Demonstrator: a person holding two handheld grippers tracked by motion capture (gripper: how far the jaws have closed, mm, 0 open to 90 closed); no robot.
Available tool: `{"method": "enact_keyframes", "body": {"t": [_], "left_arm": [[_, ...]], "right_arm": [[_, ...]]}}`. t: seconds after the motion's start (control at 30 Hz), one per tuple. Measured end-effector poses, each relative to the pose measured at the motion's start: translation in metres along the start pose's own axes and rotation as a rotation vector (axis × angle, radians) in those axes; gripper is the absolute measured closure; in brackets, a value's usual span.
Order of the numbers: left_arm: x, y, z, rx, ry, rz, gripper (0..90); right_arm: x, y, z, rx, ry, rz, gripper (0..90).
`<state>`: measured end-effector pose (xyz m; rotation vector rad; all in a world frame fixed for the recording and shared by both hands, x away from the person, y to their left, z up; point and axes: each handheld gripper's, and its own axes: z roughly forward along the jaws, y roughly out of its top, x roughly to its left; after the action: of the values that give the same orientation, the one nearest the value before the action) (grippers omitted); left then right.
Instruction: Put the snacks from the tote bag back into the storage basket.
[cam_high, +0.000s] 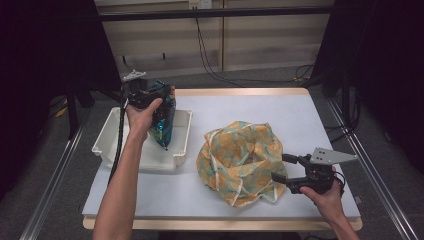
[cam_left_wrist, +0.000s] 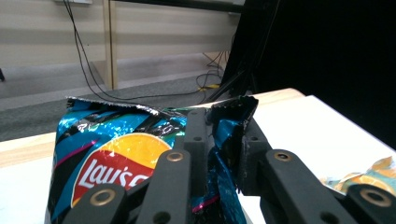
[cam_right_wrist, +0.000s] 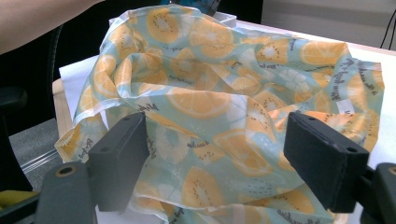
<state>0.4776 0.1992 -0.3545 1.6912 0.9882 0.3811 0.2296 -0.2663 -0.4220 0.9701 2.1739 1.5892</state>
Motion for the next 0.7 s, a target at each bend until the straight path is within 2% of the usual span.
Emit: {"method": "enact_keyframes", "body": {"t": [0.23, 0.4, 0.7], "left_arm": [[0.0, 0.001, 0.009, -0.012, -0.013, -0.038, 75.0], [-0.005, 0.002, 0.011, 0.0, -0.013, -0.016, 70.6], [-0.01, 0.001, 0.01, 0.027, -0.013, 0.016, 68.7]], "right_arm": [[-0.002, 0.0, 0.0, -0.003, 0.0, 0.0, 21.6], [-0.004, 0.001, 0.003, 0.0, 0.005, 0.0, 21.6], [-0.005, 0.001, 0.007, 0.005, 0.01, -0.005, 21.6]]}}
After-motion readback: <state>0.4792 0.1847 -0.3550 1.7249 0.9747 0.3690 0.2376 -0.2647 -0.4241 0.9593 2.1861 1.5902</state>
